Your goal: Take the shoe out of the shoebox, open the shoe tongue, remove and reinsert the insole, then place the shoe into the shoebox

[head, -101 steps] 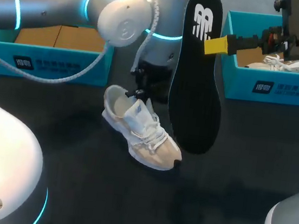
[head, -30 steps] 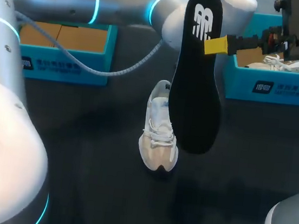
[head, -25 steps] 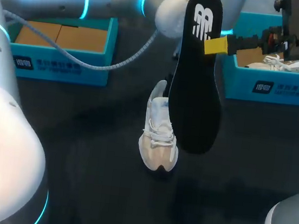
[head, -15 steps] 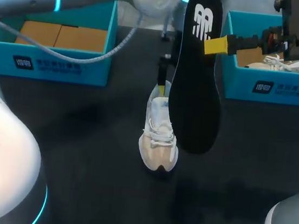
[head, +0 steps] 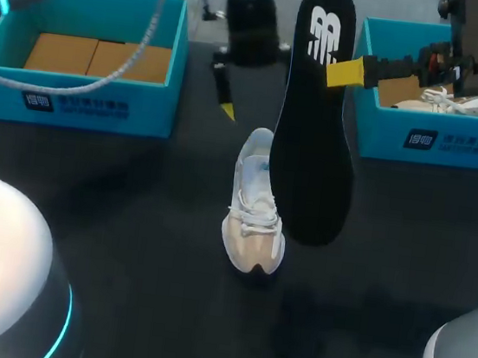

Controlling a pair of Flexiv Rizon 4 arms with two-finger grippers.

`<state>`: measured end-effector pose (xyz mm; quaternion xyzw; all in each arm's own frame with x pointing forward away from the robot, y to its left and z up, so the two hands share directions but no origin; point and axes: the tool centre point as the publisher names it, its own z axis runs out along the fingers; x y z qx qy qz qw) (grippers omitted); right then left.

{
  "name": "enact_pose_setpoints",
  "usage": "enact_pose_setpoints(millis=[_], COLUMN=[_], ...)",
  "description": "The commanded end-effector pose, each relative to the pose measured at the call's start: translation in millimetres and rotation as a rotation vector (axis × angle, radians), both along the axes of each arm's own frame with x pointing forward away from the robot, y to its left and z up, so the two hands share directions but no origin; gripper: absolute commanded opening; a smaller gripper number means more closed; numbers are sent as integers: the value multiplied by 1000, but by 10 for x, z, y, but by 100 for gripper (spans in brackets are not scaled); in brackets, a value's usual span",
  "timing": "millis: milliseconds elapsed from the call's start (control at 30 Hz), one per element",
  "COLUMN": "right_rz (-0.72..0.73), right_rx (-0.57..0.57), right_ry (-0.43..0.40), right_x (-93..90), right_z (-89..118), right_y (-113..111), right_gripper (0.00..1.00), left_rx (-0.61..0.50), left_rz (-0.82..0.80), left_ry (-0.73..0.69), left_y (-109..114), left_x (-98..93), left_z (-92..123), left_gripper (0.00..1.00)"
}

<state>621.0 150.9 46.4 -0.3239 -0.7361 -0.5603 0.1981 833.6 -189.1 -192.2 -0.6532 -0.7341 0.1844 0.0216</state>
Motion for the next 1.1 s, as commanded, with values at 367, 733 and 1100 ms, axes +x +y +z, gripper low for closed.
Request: enact_pose_setpoints(millis=[367,733,1100], right_rz=[2,2,2], right_rx=[-3,-3,-3], right_ry=[2,2,2], right_x=[26,26,26], right_z=[8,8,8], right_y=[31,31,31], right_gripper=[0,0,0], left_rx=[-518,-543,-583], left_rz=[46,68,91], left_ry=[-27,-32,-74], left_y=[892,1033,1084], left_x=[-194,-199,-190], left_z=[596,729,719], left_gripper=[100,100,100])
